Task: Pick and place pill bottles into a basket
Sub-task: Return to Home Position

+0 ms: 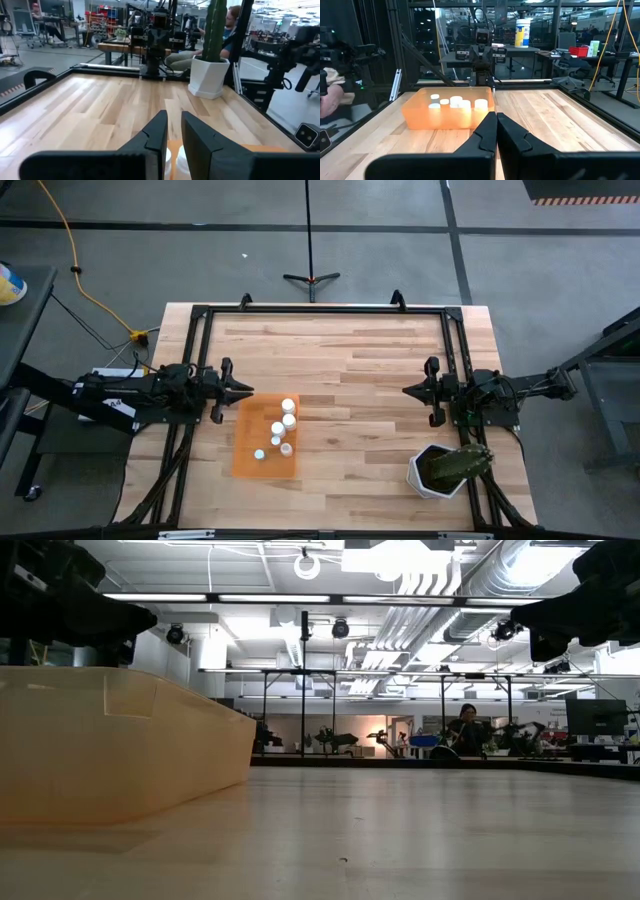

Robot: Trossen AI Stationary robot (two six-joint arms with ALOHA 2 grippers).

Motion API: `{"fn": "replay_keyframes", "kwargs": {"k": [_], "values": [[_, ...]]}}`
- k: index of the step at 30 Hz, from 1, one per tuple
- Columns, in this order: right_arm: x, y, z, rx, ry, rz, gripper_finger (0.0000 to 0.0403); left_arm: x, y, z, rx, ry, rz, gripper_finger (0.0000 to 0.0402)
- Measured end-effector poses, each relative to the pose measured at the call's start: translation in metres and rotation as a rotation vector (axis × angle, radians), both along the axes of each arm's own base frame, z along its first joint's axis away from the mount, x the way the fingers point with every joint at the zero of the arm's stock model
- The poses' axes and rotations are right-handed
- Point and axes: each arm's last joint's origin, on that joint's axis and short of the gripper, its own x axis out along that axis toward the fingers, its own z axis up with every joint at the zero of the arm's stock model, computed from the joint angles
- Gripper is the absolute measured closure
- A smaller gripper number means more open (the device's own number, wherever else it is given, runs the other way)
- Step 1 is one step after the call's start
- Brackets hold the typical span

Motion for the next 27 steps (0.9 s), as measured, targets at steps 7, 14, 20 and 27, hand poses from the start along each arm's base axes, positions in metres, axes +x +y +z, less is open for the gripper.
{"fn": "replay_keyframes", "kwargs": {"k": [7,14,20,27], "values": [[0.0000,0.0000,0.0000,0.000,0.000,0.000,0.0402,0.0000,0.0000,0.0000,0.000,0.000,-0.001,0.0310],[0.0000,0.0000,-0.0002,0.000,0.001,0.000,0.0402,0.0000,0.0000,0.0000,0.000,0.000,-0.001,0.0314],[0.0000,0.0000,-0.0002,0.000,0.001,0.000,0.0402,0.0000,0.0000,-0.0002,0.000,0.001,-0.001,0.0314],[0.0000,0.0000,-0.0002,0.000,0.001,0.000,0.0402,0.0000,0.0000,-0.0003,0.000,0.001,-0.001,0.0316]]}}
